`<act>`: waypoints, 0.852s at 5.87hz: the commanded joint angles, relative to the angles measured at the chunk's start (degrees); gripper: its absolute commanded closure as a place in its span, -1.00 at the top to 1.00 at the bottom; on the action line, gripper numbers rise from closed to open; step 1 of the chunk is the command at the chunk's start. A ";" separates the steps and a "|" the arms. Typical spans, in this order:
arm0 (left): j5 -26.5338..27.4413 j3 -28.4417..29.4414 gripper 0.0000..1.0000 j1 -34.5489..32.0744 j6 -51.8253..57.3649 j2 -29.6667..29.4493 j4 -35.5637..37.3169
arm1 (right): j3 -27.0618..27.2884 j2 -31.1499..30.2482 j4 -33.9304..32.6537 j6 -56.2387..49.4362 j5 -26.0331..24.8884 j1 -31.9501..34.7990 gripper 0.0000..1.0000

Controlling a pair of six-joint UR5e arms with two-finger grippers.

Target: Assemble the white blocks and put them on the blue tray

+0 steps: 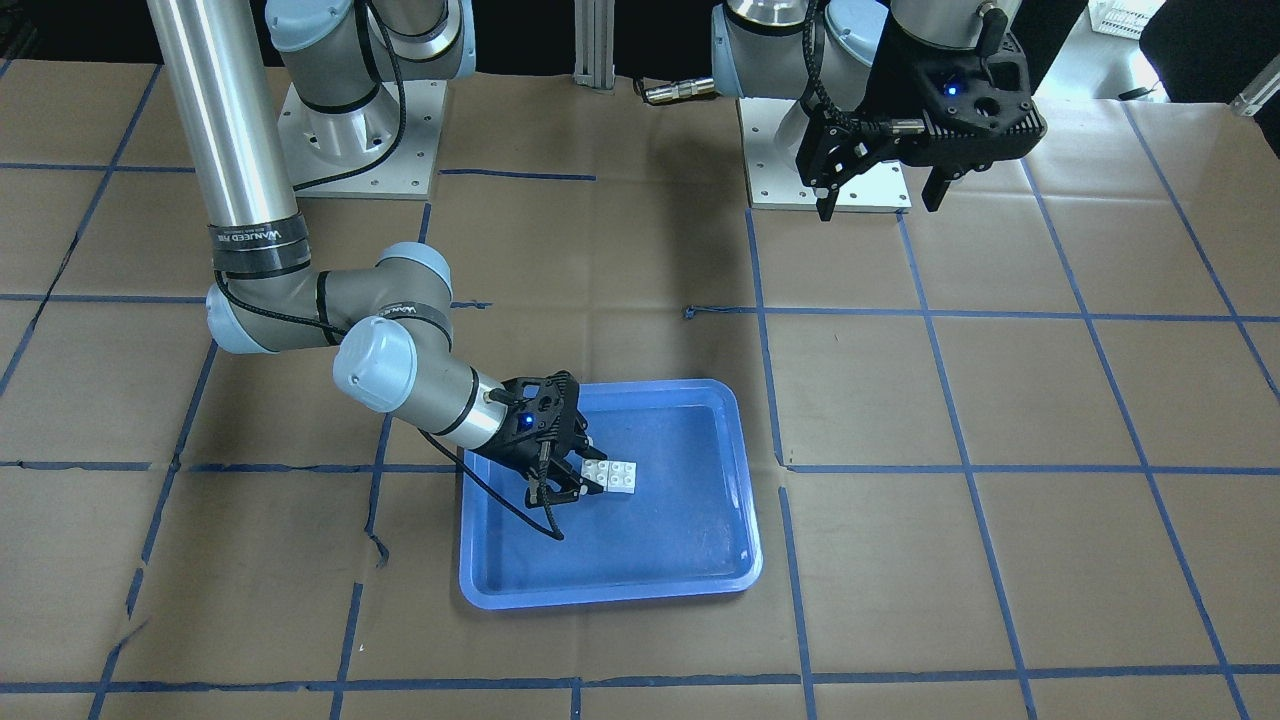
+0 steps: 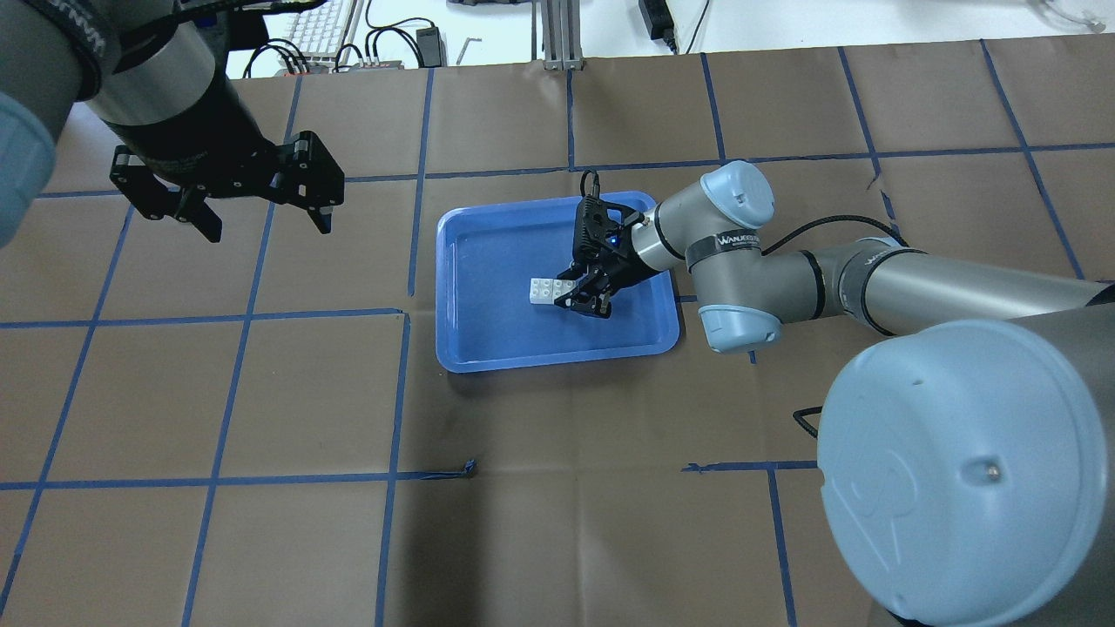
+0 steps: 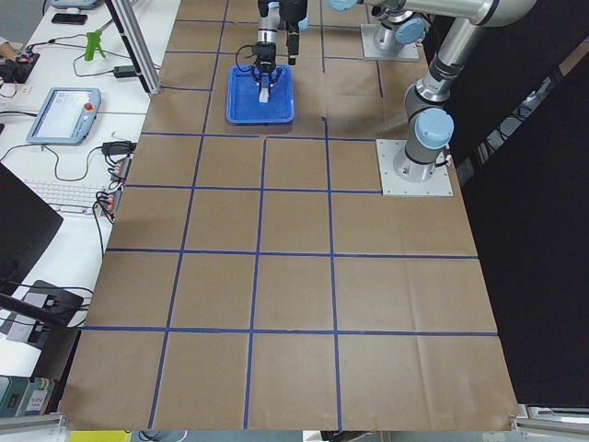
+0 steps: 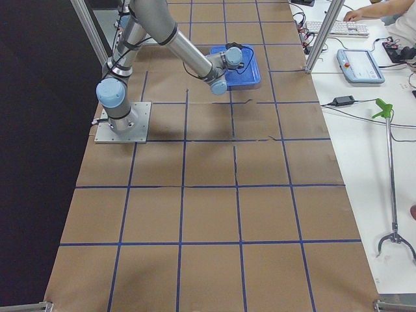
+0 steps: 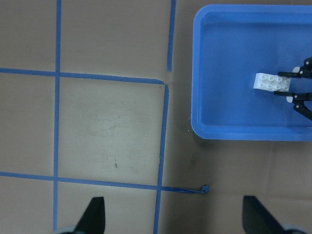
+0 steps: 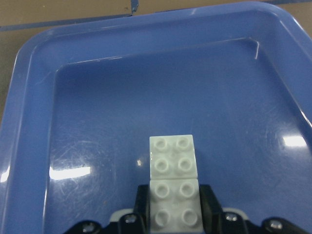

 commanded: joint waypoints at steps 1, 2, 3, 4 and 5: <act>0.42 0.48 0.99 -0.07 0.04 -0.04 -0.23 | -0.07 0.03 0.02 0.18 0.13 0.00 0.24; 0.42 0.48 0.99 -0.07 0.04 -0.04 -0.50 | -0.15 0.03 0.19 0.27 0.31 0.00 0.81; 0.34 0.48 0.99 -0.07 0.12 -0.22 -0.50 | -0.42 -0.23 0.19 0.44 0.22 0.00 0.99; 0.25 0.22 0.99 0.02 0.21 -0.39 -0.41 | -1.64 -0.76 0.28 4.10 -0.47 -0.09 0.99; 0.25 -0.48 0.99 -0.07 0.21 -0.39 0.20 | -4.35 -2.76 1.06 10.31 -2.57 -0.18 0.99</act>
